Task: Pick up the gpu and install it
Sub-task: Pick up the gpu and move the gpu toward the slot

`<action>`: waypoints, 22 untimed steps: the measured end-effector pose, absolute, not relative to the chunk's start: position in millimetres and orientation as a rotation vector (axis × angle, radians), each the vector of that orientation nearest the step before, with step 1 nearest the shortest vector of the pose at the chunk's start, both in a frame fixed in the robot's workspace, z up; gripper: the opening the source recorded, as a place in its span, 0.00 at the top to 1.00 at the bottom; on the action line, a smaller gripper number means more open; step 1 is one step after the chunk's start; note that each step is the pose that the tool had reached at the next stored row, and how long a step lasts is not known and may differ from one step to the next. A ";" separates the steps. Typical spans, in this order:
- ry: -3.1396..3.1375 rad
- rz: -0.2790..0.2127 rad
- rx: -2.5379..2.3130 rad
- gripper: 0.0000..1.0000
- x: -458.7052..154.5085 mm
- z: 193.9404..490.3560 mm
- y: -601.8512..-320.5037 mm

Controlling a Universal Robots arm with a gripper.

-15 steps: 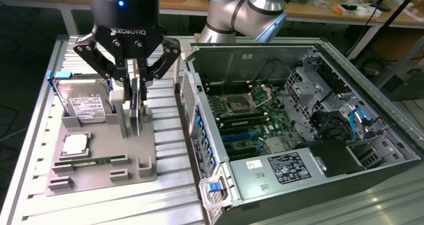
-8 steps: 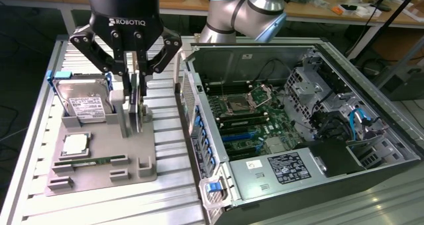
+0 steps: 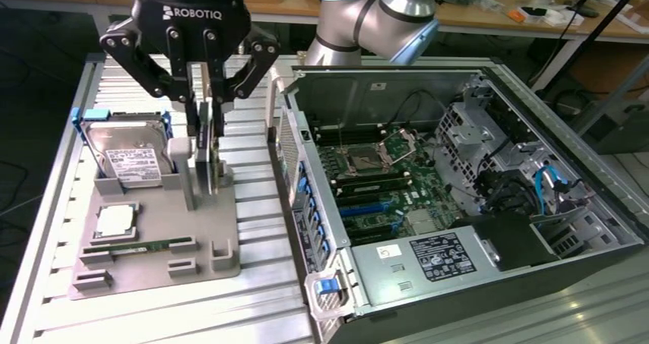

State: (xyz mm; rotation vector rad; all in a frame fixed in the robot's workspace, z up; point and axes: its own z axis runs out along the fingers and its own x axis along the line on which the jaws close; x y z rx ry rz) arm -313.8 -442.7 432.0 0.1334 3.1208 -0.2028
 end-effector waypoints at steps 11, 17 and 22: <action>3.121 -0.203 0.133 0.73 -306.4 442.7 -442.7; 3.121 -0.203 0.133 0.73 -291.7 442.7 -442.5; 3.129 -0.094 0.132 0.73 -268.0 442.9 -442.5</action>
